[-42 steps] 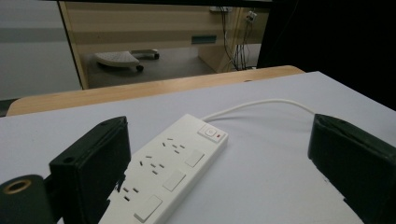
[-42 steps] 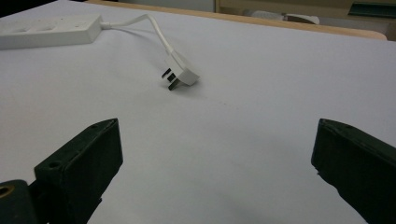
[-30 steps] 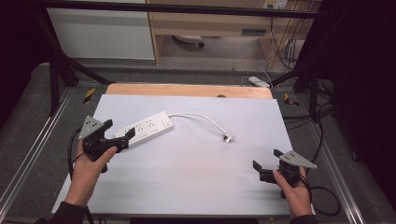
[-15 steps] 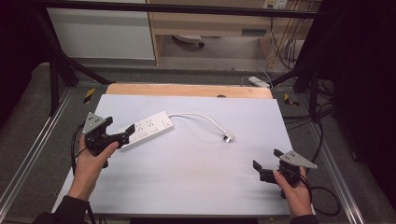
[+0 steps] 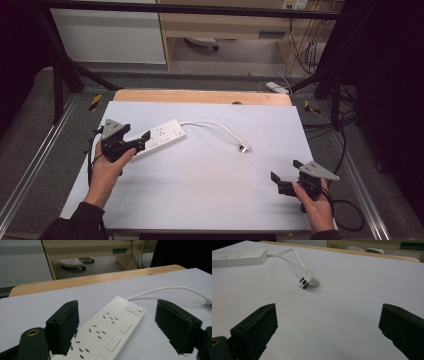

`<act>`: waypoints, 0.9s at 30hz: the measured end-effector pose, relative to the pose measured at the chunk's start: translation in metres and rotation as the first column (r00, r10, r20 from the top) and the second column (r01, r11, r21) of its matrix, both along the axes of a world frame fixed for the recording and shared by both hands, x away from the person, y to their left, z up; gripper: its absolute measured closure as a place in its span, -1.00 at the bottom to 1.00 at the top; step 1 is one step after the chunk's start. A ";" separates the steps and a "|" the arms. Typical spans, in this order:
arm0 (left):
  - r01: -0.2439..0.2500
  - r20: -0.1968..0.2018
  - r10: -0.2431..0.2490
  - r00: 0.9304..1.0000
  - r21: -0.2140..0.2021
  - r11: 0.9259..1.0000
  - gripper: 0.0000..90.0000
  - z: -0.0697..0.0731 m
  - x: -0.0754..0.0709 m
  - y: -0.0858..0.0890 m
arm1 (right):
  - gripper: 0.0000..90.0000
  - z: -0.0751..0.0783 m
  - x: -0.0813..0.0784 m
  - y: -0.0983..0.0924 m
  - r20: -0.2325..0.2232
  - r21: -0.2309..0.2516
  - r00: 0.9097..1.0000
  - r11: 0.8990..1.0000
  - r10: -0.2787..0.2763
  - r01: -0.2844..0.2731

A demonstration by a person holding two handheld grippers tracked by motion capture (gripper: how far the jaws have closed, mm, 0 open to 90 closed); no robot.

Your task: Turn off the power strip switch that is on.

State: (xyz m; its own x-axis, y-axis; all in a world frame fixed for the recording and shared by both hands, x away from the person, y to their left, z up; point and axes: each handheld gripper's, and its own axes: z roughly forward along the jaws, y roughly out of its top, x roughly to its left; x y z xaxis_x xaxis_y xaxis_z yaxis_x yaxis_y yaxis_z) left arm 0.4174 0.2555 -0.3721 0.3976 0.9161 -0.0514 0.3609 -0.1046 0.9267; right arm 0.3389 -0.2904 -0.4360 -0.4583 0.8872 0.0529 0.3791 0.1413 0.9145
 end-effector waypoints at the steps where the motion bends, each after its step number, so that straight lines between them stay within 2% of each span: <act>1: 0.000 0.000 0.000 1.000 0.000 1.000 -0.48 0.000 0.000 0.000 | -0.95 0.000 0.000 0.000 -0.001 0.001 1.000 1.000 0.000 0.000; 3: -0.007 0.001 0.007 1.000 0.006 1.000 -0.38 -0.001 0.002 0.001 | -0.95 0.000 0.000 0.000 -0.002 0.000 1.000 1.000 0.002 -0.002; 4: -0.012 -0.013 0.012 1.000 0.009 1.000 -0.32 -0.003 0.004 0.003 | -0.95 0.000 0.000 0.000 -0.002 0.001 1.000 1.000 0.002 -0.002; 9: -0.019 -0.028 0.019 0.999 0.014 1.000 -0.06 -0.006 0.007 0.005 | -0.95 0.001 0.000 0.000 0.002 0.003 1.000 1.000 -0.003 0.003; 16: -0.035 -0.035 0.036 0.999 0.033 0.999 0.18 -0.010 0.007 0.008 | -0.95 0.000 0.000 0.000 -0.005 0.001 1.000 1.000 0.001 -0.001; 20: -0.025 -0.040 0.027 0.999 0.041 0.999 0.42 -0.013 0.006 0.010 | -0.95 0.000 0.000 0.000 -0.006 -0.001 1.000 1.000 0.003 -0.003; 27: 0.000 -0.049 0.002 0.999 0.041 0.999 0.67 -0.018 0.004 0.012 | -0.95 0.000 0.001 0.001 -0.005 -0.001 1.000 1.000 0.004 -0.004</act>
